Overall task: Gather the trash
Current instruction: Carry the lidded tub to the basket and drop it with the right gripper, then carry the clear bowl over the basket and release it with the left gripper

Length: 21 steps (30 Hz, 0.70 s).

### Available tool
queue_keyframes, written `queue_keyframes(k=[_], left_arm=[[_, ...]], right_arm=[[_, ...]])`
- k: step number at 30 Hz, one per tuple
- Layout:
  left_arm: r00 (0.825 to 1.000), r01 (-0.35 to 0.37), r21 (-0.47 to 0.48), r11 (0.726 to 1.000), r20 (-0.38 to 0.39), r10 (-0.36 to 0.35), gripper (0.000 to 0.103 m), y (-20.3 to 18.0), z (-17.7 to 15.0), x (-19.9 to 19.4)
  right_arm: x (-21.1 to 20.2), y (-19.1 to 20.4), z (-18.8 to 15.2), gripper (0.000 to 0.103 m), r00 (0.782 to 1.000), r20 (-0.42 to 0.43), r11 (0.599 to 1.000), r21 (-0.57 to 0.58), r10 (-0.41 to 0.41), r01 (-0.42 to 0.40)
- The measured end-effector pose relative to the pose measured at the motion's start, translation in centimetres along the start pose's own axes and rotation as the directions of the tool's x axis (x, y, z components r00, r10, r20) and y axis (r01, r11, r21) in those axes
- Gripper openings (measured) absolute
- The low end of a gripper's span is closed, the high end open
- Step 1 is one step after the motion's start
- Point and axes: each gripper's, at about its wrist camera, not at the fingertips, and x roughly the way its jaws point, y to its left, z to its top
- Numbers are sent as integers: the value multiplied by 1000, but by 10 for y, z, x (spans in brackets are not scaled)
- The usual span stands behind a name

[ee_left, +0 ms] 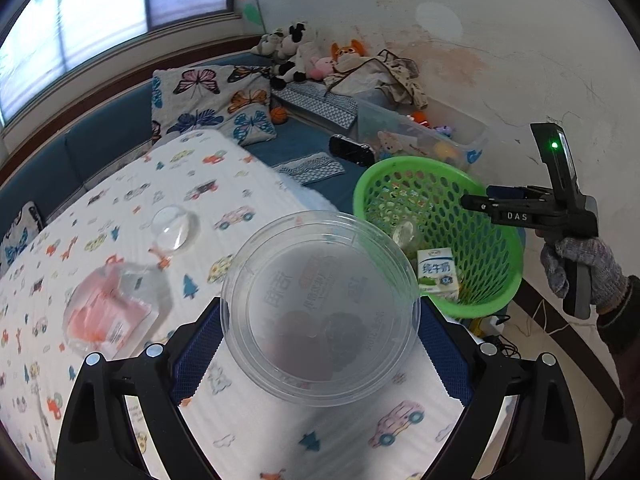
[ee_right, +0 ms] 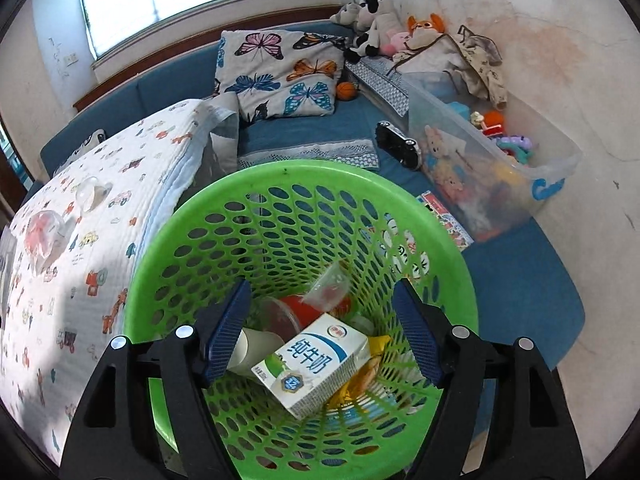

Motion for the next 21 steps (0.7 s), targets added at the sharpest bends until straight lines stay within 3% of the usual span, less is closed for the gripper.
queue_keyframes(k=[21], left_arm=[[991, 114, 74, 991, -83, -108, 90, -97, 66, 80]], right_arm=[[-84, -31, -28, 79, 993, 117, 999, 45, 2, -8]])
